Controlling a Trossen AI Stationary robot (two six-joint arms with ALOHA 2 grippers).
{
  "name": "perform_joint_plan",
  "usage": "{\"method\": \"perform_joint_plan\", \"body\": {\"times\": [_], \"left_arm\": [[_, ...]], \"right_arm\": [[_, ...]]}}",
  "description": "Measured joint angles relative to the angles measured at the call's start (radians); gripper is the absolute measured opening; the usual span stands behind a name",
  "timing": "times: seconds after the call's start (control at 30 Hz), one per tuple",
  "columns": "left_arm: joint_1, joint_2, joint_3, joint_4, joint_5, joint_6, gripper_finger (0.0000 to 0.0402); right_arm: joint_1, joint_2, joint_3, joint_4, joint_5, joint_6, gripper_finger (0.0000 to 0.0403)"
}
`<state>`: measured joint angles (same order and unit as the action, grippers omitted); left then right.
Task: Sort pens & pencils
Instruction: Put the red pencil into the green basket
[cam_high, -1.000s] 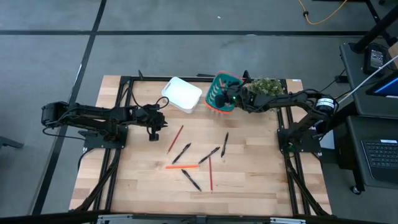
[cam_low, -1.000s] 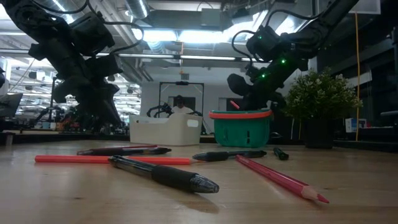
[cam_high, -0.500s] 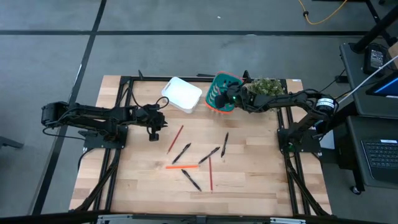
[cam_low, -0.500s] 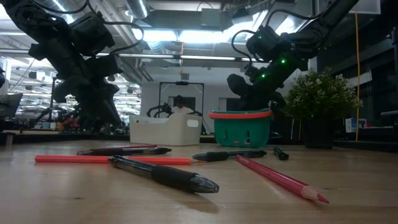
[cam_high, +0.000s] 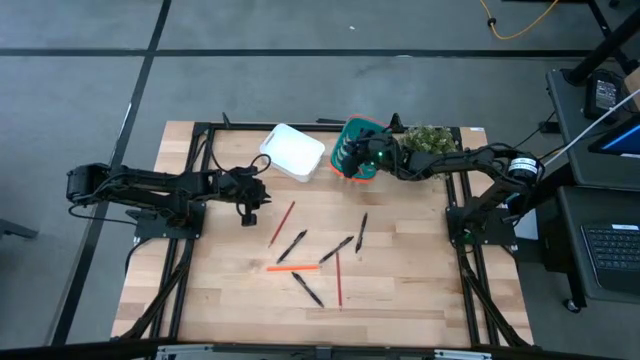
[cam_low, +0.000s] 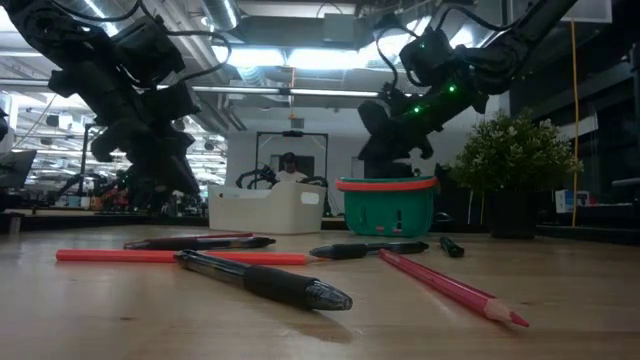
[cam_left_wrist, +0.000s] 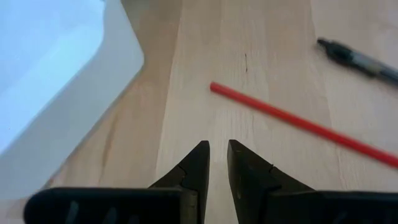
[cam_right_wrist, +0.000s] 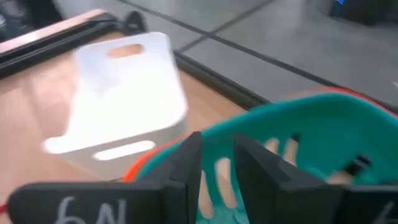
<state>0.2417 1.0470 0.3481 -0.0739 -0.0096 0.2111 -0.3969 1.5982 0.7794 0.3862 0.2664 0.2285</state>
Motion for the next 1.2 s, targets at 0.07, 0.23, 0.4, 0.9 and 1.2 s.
{"method": "perform_joint_plan", "body": {"times": [0.07, 0.23, 0.4, 0.9, 1.2], "left_arm": [[0.0, 0.0, 0.0, 0.023, 0.0, 0.0, 0.0053], [0.0, 0.0, 0.0, 0.048, 0.0, -0.033, 0.0053], [0.0, 0.0, 0.0, 0.062, 0.0, -0.138, 0.0053], [-0.026, 0.0, 0.001, 0.206, 0.0, -0.281, 0.0067], [-0.114, 0.0, 0.008, 0.169, 0.0, -0.467, 0.0104]], "right_arm": [[0.0, 0.0, 0.007, 0.0, -0.042, -0.032, 0.0094], [0.0, 0.0, 0.031, -0.003, -0.165, -0.086, 0.0094], [0.001, 0.0, 0.067, -0.015, -0.216, -0.103, 0.0094], [0.054, 0.0, 0.081, -0.103, -0.34, -0.259, 0.0134], [0.1, 0.0, 0.081, -0.15, -0.34, -0.299, 0.02]]}}
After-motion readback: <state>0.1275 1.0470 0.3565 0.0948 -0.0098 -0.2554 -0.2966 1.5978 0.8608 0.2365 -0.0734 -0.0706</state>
